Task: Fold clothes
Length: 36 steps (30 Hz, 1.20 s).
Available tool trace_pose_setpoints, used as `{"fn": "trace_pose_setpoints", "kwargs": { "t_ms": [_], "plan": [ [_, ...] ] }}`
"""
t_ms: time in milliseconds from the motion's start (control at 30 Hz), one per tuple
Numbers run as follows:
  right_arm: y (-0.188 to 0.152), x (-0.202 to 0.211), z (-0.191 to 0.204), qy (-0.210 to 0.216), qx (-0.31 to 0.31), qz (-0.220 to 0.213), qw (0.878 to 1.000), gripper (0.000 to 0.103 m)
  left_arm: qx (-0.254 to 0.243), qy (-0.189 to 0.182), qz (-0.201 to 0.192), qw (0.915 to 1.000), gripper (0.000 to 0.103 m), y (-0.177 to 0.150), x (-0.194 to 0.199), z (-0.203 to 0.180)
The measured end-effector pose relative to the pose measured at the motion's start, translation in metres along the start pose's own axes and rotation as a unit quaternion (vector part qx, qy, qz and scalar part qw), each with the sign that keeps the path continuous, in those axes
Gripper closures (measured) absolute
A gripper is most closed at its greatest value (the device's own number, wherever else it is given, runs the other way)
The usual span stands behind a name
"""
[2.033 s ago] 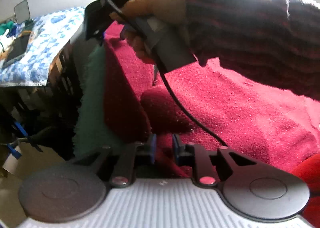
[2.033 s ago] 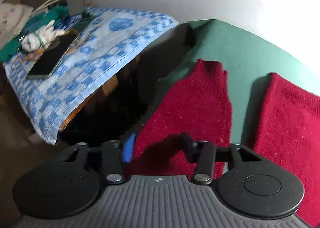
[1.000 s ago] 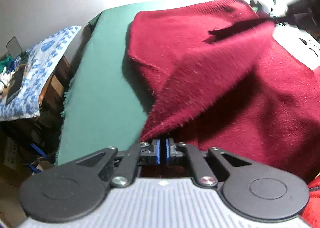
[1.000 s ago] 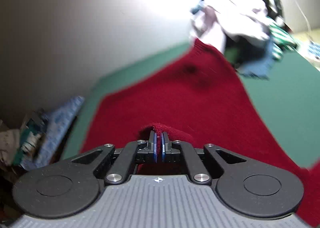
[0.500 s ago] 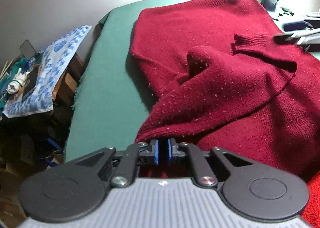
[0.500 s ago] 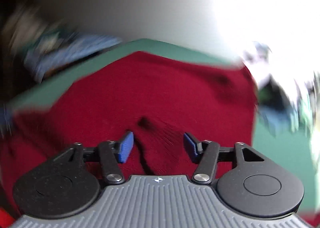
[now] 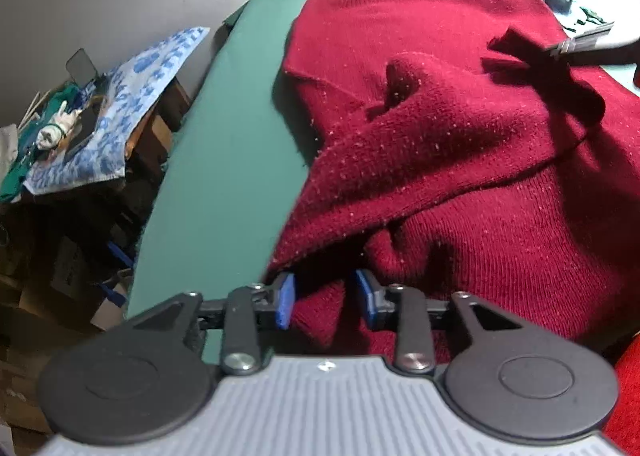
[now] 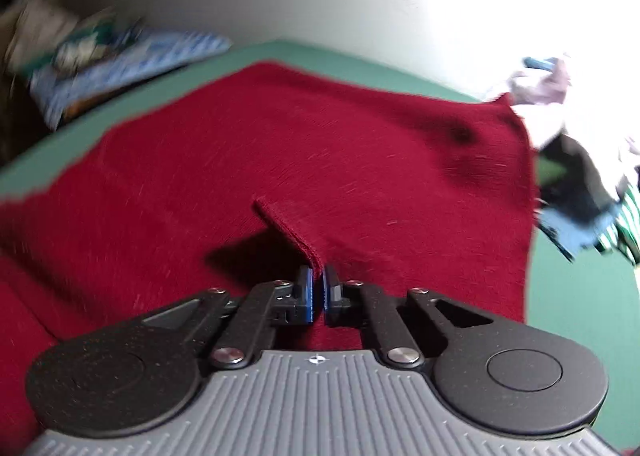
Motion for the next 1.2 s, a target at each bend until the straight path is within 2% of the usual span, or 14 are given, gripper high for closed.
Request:
{"fn": "trace_pose_setpoints", "kwargs": {
  "t_ms": [133,267,333,433,500,600,767,867,933,1033,1200],
  "plan": [
    [-0.007,0.033,-0.038,0.042,-0.111,-0.043,0.992,0.1,-0.014,0.0,-0.007,0.9999,0.051,0.001,-0.003,0.004],
    [-0.014,0.074,-0.084,0.094,-0.225,-0.094,0.965,0.1,-0.041,0.007,-0.006,0.9991,0.051,0.003,-0.001,0.005],
    [-0.02,0.092,-0.1,0.114,-0.268,-0.121,0.949,0.1,-0.053,0.007,-0.009,0.9985,0.048,-0.001,0.005,0.006],
    [-0.025,0.118,-0.118,0.127,-0.303,-0.158,0.931,0.1,-0.07,0.009,-0.014,0.9974,0.036,-0.005,0.014,0.007],
    [-0.028,0.134,-0.129,0.133,-0.323,-0.181,0.919,0.1,-0.077,0.01,-0.016,0.9969,0.035,-0.008,0.019,0.009],
    [-0.032,0.146,-0.143,0.138,-0.338,-0.194,0.91,0.1,-0.062,0.012,-0.017,0.9978,0.035,-0.008,0.017,0.013],
    [-0.038,0.153,-0.151,0.134,-0.346,-0.195,0.908,0.099,-0.087,0.016,-0.021,0.9959,0.04,-0.007,0.007,-0.016],
    [-0.04,0.158,-0.152,0.116,-0.337,-0.2,0.913,0.1,-0.091,0.018,-0.021,0.9955,0.059,-0.005,0.002,-0.025],
    [-0.042,0.165,-0.151,0.086,-0.323,-0.205,0.92,0.1,-0.085,0.013,-0.021,0.9961,0.085,-0.003,0.002,-0.024],
    [-0.05,0.18,-0.154,0.05,-0.305,-0.211,0.927,0.1,-0.087,0.02,-0.031,0.9955,0.086,-0.001,0.008,-0.02],
    [-0.074,0.202,-0.17,0.026,-0.311,-0.211,0.926,0.1,-0.104,0.034,-0.05,0.9928,0.087,0.003,0.022,-0.017]
  ]
}}
Point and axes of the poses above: each gripper's, at about its wrist camera, not at the fingertips, and x roughly against the way its jaws point, z to its left, y to its top, the point moved 2 cm from there along -x, roughly the way its jaws point, and after that the axes turned 13 degrees about z, right-handed, at the moved point
